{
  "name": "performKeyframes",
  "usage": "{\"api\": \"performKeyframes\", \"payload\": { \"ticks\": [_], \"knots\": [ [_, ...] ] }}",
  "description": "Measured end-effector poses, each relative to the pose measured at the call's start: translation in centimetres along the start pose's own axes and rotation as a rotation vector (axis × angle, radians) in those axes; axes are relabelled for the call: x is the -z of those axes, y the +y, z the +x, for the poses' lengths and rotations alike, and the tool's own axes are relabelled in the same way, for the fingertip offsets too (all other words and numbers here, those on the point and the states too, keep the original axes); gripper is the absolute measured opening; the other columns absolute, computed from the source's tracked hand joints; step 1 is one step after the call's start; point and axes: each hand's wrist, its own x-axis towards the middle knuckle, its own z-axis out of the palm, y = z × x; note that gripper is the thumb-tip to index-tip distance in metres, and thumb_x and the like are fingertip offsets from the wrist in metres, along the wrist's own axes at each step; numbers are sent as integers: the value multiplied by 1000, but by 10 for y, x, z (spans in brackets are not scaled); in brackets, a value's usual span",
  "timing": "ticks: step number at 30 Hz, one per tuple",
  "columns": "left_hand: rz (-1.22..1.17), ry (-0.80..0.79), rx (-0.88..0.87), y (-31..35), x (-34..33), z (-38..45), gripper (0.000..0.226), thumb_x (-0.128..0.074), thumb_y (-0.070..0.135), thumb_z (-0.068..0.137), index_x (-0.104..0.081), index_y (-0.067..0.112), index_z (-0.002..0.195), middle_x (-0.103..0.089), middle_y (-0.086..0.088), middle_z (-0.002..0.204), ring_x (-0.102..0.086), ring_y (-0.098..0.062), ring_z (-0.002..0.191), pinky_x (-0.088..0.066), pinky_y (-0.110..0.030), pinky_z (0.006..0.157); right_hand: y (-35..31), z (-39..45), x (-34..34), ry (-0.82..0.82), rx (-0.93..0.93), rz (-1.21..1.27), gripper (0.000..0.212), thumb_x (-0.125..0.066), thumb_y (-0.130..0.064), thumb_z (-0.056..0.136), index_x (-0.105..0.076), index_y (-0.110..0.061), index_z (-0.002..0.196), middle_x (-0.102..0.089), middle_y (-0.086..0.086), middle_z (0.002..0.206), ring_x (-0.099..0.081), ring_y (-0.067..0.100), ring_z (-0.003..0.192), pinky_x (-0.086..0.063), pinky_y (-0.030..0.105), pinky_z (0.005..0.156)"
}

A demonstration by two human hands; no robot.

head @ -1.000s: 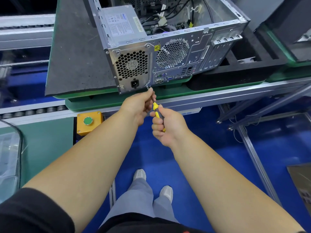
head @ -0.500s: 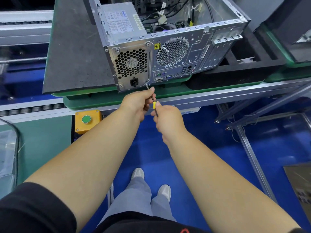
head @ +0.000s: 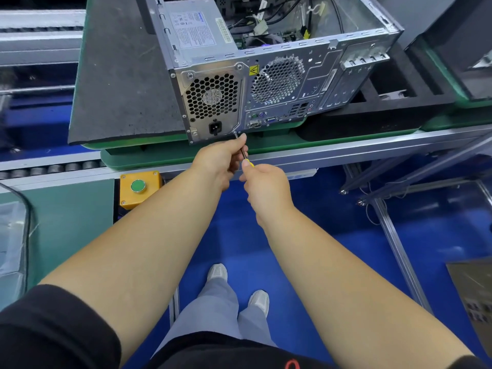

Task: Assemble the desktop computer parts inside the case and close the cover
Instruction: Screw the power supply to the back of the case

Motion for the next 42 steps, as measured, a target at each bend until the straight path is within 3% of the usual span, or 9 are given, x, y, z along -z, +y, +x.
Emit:
{"api": "performKeyframes", "payload": {
  "ticks": [7,12,16,19,22,25,31,35,42],
  "knots": [
    [-143,-30,-11,0,6,0,6,-66,20,91,-68,15,88,-71,7,70,-64,1,58,-42,-14,50,-11,3,17,-442,-490,778,38,-50,-37,101,-62,-6,81,-40,-4,49,-28,6,36,-20,16,34],
    [-78,27,-70,1,0,1,10,-66,18,91,-66,17,81,-69,7,65,-61,1,53,-38,-13,45,-9,-1,13,-104,-120,36,37,-63,-44,91,-60,-10,77,-53,1,59,-47,14,47,-42,29,44],
    [-53,69,-100,-2,-2,2,10,-68,18,90,-67,16,81,-69,4,70,-61,-1,55,-39,-13,46,0,-2,10,170,251,-578,47,-53,-48,97,-40,-18,63,-42,-4,57,-36,17,52,-24,29,48],
    [-56,90,-104,-1,-2,1,14,-71,18,87,-67,16,75,-67,4,67,-56,-2,52,-38,-14,46,-4,0,7,31,117,-205,47,-55,-42,98,-56,-6,68,-47,1,55,-40,18,50,-32,26,49],
    [-36,123,-90,1,-2,1,19,-76,19,83,-65,17,68,-63,5,59,-49,-5,50,-35,-17,46,-13,-1,10,-226,-325,427,41,-58,-40,98,-63,-7,73,-47,-3,49,-38,10,39,-30,18,36],
    [-37,154,-62,3,-4,2,23,-79,21,79,-64,17,62,-60,5,53,-45,-8,51,-34,-19,45,-17,2,19,-372,-488,645,41,-55,-41,99,-63,-7,77,-45,-4,52,-35,6,39,-27,15,36],
    [-17,164,-64,2,-5,3,21,-80,22,79,-64,16,65,-61,6,52,-46,-10,55,-36,-21,47,-8,0,15,-109,-70,-88,39,-62,-50,91,-59,-13,79,-56,1,66,-51,15,52,-44,29,50],
    [-45,138,-42,1,-5,2,21,-78,24,81,-65,17,66,-63,5,58,-48,-9,57,-36,-19,47,2,-1,7,112,233,-459,42,-53,-44,98,-47,-14,69,-46,-2,62,-39,17,55,-27,30,51],
    [-183,-18,40,3,5,-1,9,-65,23,92,-70,17,86,-69,5,70,-56,-6,64,-41,-16,44,-6,-5,1,-427,-473,879,35,-50,-37,102,-62,-9,85,-38,-5,47,-28,5,35,-20,16,33]
  ]
}}
